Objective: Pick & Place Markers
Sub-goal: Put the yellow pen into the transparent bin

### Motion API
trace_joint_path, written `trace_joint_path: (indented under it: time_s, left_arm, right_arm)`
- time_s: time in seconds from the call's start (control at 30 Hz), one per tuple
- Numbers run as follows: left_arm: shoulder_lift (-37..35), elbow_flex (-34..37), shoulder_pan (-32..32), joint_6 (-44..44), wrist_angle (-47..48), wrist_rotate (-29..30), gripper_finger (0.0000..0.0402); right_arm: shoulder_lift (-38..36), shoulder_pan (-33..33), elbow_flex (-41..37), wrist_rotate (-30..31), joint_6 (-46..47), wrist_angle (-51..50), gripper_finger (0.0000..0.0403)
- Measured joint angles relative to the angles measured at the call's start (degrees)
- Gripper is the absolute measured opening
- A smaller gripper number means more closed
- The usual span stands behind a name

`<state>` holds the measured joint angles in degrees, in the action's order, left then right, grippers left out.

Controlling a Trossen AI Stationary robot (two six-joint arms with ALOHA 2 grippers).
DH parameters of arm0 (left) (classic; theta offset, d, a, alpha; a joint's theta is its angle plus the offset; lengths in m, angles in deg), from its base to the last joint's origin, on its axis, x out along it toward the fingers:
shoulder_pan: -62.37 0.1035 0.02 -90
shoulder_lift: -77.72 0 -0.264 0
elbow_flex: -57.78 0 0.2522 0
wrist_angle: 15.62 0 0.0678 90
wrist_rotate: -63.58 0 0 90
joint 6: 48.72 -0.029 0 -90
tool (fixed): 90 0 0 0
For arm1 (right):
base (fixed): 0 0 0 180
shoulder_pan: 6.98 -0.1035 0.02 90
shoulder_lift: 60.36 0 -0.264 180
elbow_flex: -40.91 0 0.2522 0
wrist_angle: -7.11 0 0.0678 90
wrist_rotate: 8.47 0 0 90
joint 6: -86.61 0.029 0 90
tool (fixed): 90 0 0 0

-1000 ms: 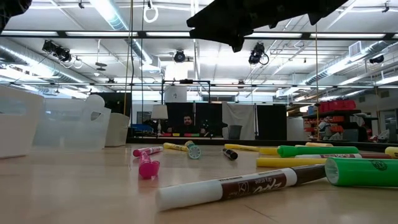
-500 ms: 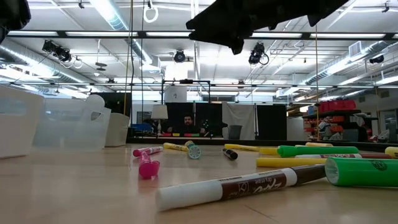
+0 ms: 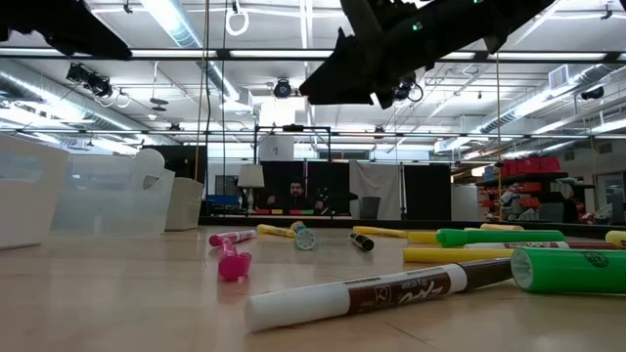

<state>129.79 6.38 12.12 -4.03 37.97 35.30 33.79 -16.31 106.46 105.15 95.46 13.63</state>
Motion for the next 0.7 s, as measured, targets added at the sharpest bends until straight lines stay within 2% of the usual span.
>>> trace_joint_path:
  time_s: [0.1,0.23,0.33,0.43,0.57,0.7]
  left_arm:
    - [0.0,3.7,6.3,-11.0,-13.6,-6.6,0.0109]
    - [0.0,11.5,18.4,-27.9,-42.2,-27.2,0.0099]
    - [0.0,16.1,28.1,-34.8,-57.8,-37.0,0.0094]
    - [0.0,17.5,36.9,-36.4,-63.9,-40.7,0.009]
    - [0.0,16.6,45.9,-36.9,-65.8,-45.5,0.0089]
    - [0.0,15.8,52.0,-38.6,-66.5,-46.2,0.0089]
  right_arm:
    - [0.0,0.6,0.0,0.8,-1.4,-2.1,0.015]
    - [0.0,1.5,0.0,1.0,-2.8,-4.2,0.015]
    - [0.0,2.2,0.0,1.0,-3.4,-7.2,0.015]
    - [0.0,2.9,0.0,1.0,-3.0,-11.9,0.015]
    - [0.0,4.7,0.0,1.0,-2.0,-15.8,0.015]
    - [0.3,8.6,-1.9,1.0,-4.5,-10.1,0.015]
